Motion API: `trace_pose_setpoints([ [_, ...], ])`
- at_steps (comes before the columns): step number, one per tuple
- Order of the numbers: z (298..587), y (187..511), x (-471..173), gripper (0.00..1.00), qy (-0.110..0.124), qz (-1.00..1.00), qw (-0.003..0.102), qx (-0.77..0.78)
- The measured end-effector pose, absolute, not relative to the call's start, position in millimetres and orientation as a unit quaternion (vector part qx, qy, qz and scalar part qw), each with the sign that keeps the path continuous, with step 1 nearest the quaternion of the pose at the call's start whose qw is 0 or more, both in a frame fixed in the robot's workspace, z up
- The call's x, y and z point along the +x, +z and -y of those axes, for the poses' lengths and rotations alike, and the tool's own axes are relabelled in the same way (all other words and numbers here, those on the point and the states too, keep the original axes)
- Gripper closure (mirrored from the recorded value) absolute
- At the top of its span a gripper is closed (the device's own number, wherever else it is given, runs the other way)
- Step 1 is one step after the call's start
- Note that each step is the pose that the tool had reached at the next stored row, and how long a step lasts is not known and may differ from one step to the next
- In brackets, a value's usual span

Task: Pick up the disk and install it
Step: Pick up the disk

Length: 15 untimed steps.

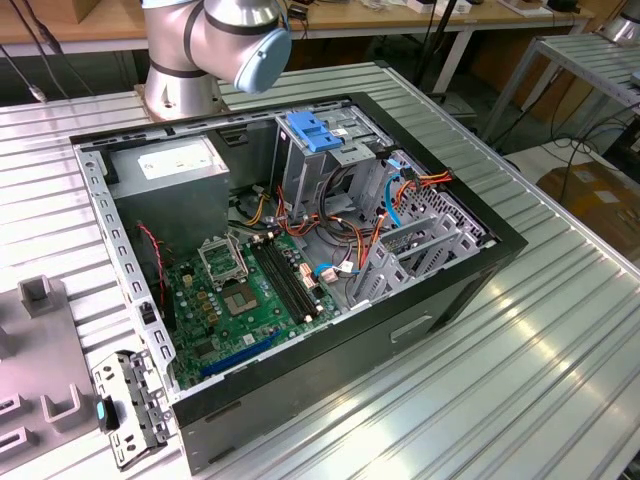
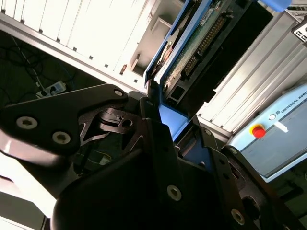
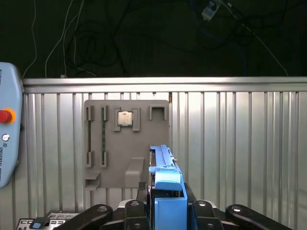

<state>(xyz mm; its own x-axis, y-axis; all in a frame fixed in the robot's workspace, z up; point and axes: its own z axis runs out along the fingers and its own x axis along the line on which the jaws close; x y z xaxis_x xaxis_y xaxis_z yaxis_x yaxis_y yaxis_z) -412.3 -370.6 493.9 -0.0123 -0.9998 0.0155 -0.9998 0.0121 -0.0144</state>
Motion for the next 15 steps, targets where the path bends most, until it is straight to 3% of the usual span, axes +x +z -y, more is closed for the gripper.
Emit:
trace_pose_setpoints([
  [15,372,494,-389,0.63,0.011,0.711,0.0,0.703],
])
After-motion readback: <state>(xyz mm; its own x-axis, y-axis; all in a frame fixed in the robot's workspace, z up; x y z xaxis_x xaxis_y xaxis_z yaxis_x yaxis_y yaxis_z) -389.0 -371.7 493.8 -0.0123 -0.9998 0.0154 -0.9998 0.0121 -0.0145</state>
